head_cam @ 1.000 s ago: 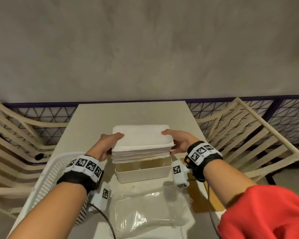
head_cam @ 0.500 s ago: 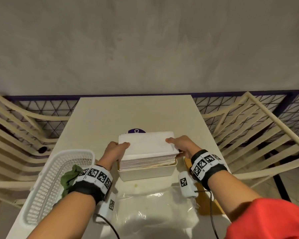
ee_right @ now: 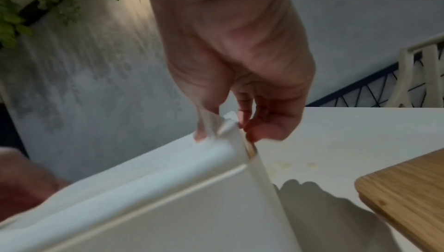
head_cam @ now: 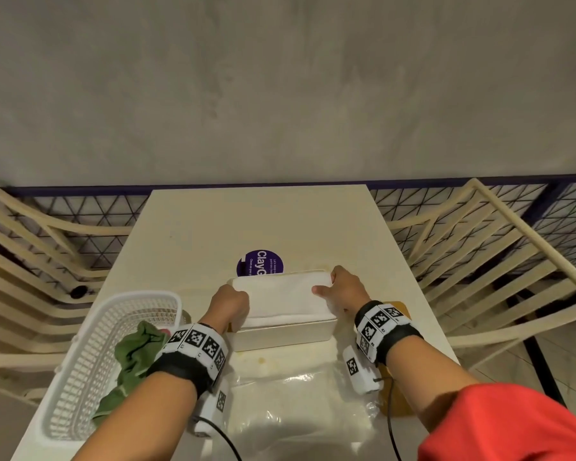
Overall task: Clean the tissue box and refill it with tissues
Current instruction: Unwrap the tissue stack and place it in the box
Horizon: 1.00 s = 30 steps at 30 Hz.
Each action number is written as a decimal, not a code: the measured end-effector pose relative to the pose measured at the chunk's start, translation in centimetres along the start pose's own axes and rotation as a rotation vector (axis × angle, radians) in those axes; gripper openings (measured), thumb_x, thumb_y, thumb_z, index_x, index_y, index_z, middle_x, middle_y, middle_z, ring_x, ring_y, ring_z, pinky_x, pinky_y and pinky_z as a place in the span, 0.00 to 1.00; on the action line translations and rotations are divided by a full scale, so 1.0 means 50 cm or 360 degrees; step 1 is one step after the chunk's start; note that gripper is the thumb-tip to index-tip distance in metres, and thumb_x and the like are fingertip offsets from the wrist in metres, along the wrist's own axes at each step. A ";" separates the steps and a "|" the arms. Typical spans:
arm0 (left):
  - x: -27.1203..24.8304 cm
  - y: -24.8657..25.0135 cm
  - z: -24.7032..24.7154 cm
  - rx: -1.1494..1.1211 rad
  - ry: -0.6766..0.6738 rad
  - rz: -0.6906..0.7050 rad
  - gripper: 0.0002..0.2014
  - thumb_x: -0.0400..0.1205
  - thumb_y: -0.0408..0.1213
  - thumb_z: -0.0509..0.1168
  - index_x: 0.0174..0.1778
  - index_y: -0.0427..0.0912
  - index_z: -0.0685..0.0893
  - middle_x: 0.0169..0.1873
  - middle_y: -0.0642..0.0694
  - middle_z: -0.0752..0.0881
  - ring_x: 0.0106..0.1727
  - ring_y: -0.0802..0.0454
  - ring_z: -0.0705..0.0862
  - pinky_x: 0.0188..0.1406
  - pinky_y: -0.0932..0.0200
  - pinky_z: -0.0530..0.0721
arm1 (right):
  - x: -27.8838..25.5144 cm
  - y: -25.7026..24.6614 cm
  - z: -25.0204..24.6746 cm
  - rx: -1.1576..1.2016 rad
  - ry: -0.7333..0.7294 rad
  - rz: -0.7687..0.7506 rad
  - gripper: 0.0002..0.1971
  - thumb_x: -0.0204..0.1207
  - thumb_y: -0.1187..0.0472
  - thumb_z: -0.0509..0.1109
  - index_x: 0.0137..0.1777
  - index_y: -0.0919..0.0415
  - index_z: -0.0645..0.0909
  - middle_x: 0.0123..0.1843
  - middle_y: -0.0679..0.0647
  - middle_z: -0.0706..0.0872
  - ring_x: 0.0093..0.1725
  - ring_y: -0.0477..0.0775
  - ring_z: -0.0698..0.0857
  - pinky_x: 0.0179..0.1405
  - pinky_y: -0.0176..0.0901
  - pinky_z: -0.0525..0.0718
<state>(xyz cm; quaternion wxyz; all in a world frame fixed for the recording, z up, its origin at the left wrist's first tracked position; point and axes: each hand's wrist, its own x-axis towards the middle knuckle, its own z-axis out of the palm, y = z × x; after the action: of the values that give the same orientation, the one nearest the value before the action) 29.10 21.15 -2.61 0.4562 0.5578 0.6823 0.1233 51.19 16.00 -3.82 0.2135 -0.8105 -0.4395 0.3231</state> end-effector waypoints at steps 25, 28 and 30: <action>-0.003 -0.044 -0.008 0.1083 0.0137 0.0832 0.14 0.79 0.28 0.59 0.60 0.36 0.78 0.57 0.38 0.79 0.54 0.43 0.81 0.50 0.56 0.80 | -0.028 0.111 -0.106 -0.0274 0.0124 -0.0466 0.19 0.72 0.56 0.73 0.64 0.55 0.78 0.62 0.56 0.81 0.63 0.57 0.75 0.56 0.43 0.73; -0.033 -0.056 -0.013 0.0843 0.0263 0.0896 0.14 0.80 0.32 0.60 0.62 0.39 0.80 0.59 0.40 0.79 0.58 0.43 0.80 0.53 0.56 0.78 | -0.051 0.228 -0.141 -0.0522 0.0122 0.0102 0.18 0.76 0.56 0.69 0.63 0.63 0.76 0.61 0.62 0.83 0.57 0.60 0.81 0.49 0.43 0.75; -0.057 -0.065 -0.008 0.0745 0.0303 0.0959 0.15 0.80 0.35 0.61 0.63 0.41 0.79 0.63 0.42 0.77 0.61 0.45 0.79 0.58 0.54 0.79 | -0.069 0.290 -0.122 -0.0681 0.0010 0.0384 0.28 0.74 0.47 0.69 0.66 0.65 0.70 0.64 0.63 0.80 0.61 0.62 0.79 0.55 0.48 0.78</action>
<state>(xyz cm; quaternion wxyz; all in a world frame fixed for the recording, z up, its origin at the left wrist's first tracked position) 26.61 17.69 -3.21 0.1947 0.8082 0.5368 0.1439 62.48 5.11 -7.52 -0.0016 -0.8849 -0.3971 0.2434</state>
